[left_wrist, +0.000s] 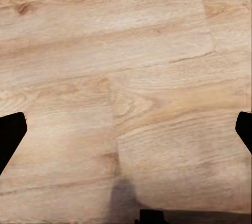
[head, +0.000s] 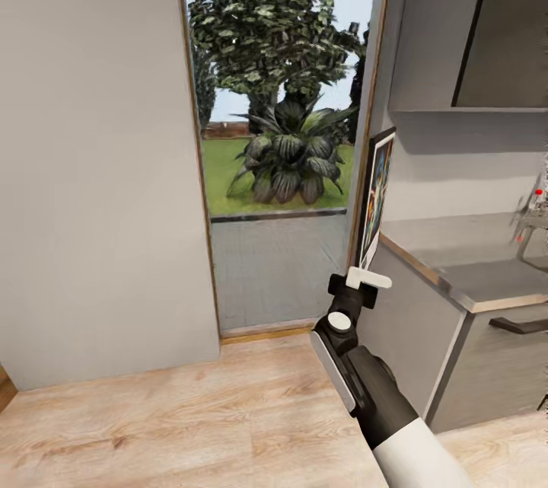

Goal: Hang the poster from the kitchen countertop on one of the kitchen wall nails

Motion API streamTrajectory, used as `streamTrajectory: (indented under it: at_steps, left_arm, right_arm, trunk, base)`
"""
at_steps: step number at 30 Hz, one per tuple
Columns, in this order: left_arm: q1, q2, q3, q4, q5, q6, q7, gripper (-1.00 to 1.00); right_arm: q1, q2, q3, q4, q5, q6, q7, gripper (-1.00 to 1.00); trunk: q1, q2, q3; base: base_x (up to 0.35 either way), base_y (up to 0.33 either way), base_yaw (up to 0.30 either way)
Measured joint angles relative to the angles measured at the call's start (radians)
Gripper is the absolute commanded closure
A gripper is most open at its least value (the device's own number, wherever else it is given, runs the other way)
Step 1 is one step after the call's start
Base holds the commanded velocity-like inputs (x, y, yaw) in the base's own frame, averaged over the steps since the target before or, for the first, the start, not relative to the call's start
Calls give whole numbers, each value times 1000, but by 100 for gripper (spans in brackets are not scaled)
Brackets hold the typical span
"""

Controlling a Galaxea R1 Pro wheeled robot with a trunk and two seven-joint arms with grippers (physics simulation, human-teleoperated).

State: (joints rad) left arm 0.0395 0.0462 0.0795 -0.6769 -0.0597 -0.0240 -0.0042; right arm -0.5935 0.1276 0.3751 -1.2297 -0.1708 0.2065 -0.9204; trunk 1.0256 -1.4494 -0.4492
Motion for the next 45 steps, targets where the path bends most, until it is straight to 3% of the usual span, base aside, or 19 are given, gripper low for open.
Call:
streamTrajectory:
  at_steps: [5,12,16,23,25,33,34,35,36,39,41,43,45]
  left_arm:
    - [0,0,0,0,0,0,0,-100]
    - [0,0,0,0,0,0,0,-100]
    - [0,0,0,0,0,0,0,-100]
    - [0,1,0,0,0,0,0,-100]
    - [0,1,0,0,0,0,-1,-100]
    - [0,1,0,0,0,0,-1,-100]
    - [0,2,0,0,0,0,-1,-100]
    - [0,3,0,0,0,0,-2,-100]
    - [0,6,0,0,0,0,-2,-100]
    - [0,20,0,-2,2,-3,-8,-100]
    - [0,29,-2,-3,3,-25,-41,-100]
    - [0,30,-3,-3,3,-28,-46,-100]
    - [0,30,-7,-3,3,-32,-51,-100]
  right_arm:
    - [1,-3,2,-21,-1,1,23,100]
    - [33,-11,1,-27,2,0,257,100]
    - [53,-40,0,-27,5,-4,396,100]
    - [65,-55,0,-28,5,-4,461,100]
    - [77,-80,-2,-26,8,-4,581,100]
    - [89,-178,-8,-19,11,-5,859,100]
    - [97,-193,-7,-17,10,-5,916,100]
    - [117,-215,-9,-14,11,-7,1033,100]
    - [124,-221,-13,-14,13,-8,1063,100]
    - [153,-255,-40,-11,14,-9,1185,100]
    - [171,-279,-95,-9,14,-8,1363,100]
    - [176,-283,-120,-9,15,-7,1416,100]
    - [189,-287,-170,-10,15,-6,1506,100]
  trunk:
    - [0,0,0]
    - [-1,0,0]
    - [-1,0,0]
    - [0,0,0]
    - [0,0,0]
    - [0,0,0]
    - [0,0,0]
    - [-1,0,0]
    - [-1,0,0]
    - [-1,0,0]
    - [-1,0,0]
    - [-1,0,0]
    - [-1,0,0]
  base:
    - [-290,0,6]
    - [-64,0,1]
    - [-10,0,0]
    - [-188,0,0]
    - [-302,0,0]
    - [-181,0,0]
    - [-22,0,0]
    - [-17,0,0]
    - [-11,0,0]
    - [-6,0,0]
    - [-1,0,0]
    - [0,0,0]
    - [0,0,0]
